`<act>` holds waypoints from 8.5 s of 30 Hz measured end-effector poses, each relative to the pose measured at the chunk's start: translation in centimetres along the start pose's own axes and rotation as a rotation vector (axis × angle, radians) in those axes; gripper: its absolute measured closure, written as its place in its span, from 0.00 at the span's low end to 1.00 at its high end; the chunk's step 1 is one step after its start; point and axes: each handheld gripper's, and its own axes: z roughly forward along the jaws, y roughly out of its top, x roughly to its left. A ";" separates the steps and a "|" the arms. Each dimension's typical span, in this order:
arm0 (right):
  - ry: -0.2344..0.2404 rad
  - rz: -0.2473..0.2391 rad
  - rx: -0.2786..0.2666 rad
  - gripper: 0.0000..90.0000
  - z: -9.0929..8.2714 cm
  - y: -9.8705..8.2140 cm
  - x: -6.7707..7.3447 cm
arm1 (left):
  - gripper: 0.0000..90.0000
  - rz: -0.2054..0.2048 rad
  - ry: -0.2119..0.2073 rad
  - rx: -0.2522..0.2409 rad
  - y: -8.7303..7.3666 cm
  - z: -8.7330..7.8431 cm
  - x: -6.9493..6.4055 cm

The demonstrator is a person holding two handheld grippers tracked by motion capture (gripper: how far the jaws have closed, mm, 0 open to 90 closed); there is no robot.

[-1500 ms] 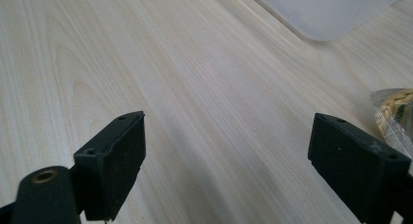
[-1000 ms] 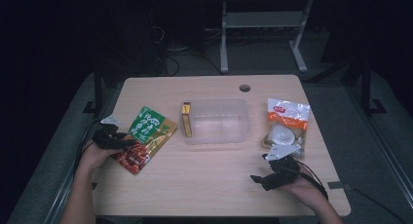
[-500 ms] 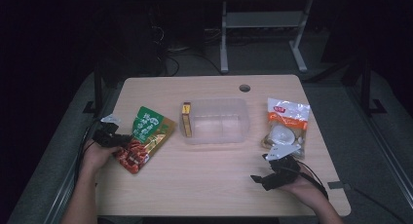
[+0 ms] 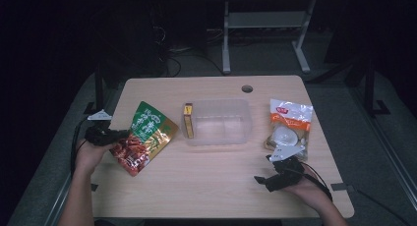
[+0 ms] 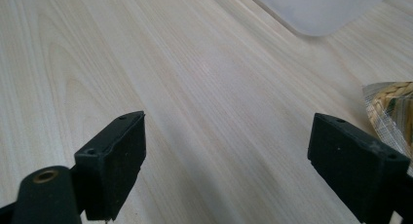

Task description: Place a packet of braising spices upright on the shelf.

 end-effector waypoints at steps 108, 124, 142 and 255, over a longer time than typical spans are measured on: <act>0.380 -0.044 -0.160 0.72 3.5 11.2 -0.6 | 1.00 0.398 -0.396 -0.089 5.7 2.6 -18.5; 0.422 -0.051 -0.163 0.90 3.4 11.2 -0.9 | 1.00 0.409 -0.430 -0.095 5.7 2.6 -18.7; 0.455 -0.066 -0.178 1.00 2.4 11.1 -1.2 | 0.94 0.446 -0.448 -0.077 5.5 3.0 -18.8; 0.006 0.105 -0.177 1.00 -3.3 22.2 -7.0 | 0.21 0.391 -0.331 0.032 -0.8 4.1 -16.8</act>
